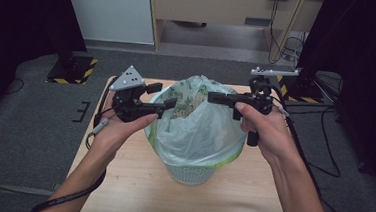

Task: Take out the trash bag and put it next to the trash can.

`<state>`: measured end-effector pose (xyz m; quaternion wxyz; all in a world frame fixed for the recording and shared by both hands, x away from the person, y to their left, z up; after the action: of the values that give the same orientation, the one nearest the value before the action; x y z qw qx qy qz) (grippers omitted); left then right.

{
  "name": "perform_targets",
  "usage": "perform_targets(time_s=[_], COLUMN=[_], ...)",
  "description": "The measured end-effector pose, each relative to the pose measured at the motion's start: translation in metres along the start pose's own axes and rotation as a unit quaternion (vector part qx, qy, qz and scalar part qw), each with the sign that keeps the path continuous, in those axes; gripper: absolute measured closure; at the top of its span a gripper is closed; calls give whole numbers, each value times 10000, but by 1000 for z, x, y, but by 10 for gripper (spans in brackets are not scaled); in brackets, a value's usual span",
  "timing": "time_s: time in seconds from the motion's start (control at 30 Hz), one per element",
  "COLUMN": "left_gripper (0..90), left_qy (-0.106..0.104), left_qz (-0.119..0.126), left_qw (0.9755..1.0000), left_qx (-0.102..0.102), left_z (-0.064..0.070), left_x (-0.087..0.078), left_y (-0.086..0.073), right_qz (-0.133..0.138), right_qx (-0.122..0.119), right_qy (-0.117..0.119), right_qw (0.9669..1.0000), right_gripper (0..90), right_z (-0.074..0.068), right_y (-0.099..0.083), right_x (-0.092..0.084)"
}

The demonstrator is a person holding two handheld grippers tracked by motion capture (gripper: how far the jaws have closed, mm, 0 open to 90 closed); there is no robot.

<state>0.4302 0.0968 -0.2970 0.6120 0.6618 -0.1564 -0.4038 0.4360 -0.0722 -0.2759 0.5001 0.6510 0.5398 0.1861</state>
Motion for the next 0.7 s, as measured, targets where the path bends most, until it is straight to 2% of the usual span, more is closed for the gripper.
perform_targets(time_s=[0.07,0.1,0.13,0.2,0.23,0.33,0.47,0.6,0.7], left_gripper=[577,639,744,850,883,895,897,898,898], left_qy=[51,131,110,54,40,36,39,33,40], left_qz=[-173,-261,-321,-363,-351,-347,-256,-227,-213], left_qw=[9996,9991,9988,9989,9989,9990,9994,9996,9996], left_qx=[226,309,363,308,294,274,208,172,201], left_z=[3,3,4,5,5,5,4,3,4], left_x=[0,1,2,4,5,6,5,5,4], left_y=[-5,-6,-7,-8,-7,-7,-5,-3,-2], right_qz=[16,20,26,57,98,222,331,138,-30], right_qx=[-25,-21,-14,-12,-12,-149,-344,-633,-802], right_qy=[-9,-13,-13,-9,-5,-65,-166,-394,-472], right_qw=[10000,10000,10000,10000,10000,9996,9987,9971,9957], right_gripper=[900,900,900,900,857,666,479,371,334], right_z=[1,1,1,3,3,5,9,16,17], right_y=[0,-1,-1,-2,-2,-2,-3,-14,-25], right_x=[0,0,0,-1,-3,-9,-21,-24,-23])
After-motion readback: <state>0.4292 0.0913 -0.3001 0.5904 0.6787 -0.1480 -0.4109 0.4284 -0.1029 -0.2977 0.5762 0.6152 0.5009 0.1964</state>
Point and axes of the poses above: each handheld gripper's, and its own axes: x roughly forward along the jaws, y roughly out of its top, z roughly to its right, the point moved 9 cm from there along x, roughly forward along the jaws, and after that the axes turned 3 degrees about -x, right-handed, at the moved point
